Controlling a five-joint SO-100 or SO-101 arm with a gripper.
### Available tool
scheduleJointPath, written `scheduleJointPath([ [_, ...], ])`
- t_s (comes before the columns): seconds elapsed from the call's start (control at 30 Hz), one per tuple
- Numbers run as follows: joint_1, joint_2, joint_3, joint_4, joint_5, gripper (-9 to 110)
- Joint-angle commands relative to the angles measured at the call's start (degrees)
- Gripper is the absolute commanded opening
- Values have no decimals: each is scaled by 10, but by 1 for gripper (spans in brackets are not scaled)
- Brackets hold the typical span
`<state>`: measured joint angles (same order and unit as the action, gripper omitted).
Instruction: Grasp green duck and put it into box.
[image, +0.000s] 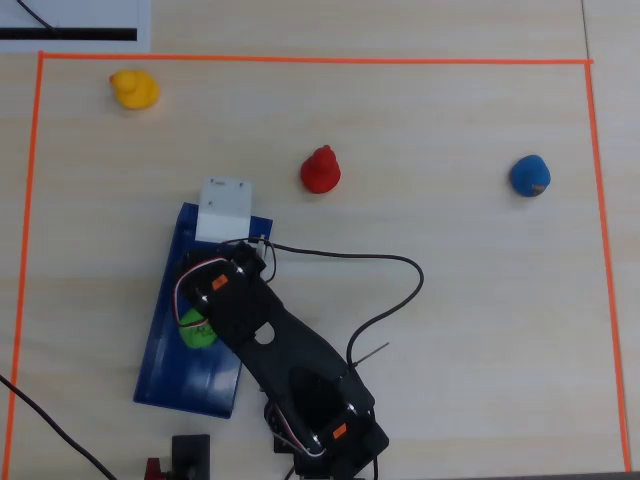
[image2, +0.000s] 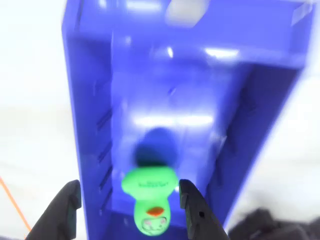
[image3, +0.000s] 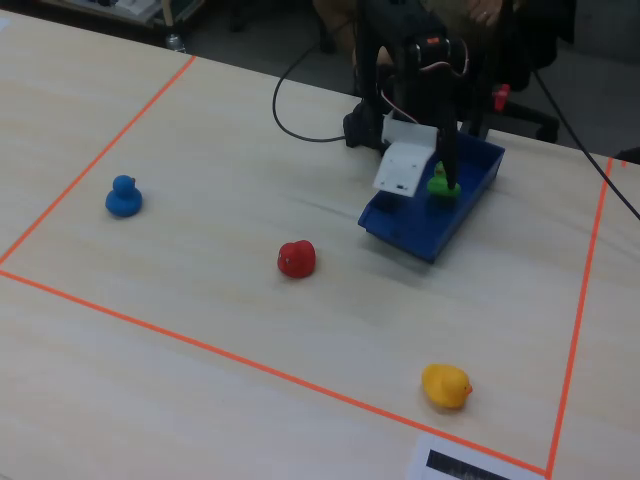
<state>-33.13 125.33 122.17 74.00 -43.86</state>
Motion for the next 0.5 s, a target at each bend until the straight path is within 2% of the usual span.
scheduleJointPath([
  [0.0,115,87,-10,-66,-51,0],
  [0.17,254,205,69,-201,-163,0],
  [0.3,296,334,214,-320,-236,0],
  [0.47,330,470,404,-424,-276,0],
])
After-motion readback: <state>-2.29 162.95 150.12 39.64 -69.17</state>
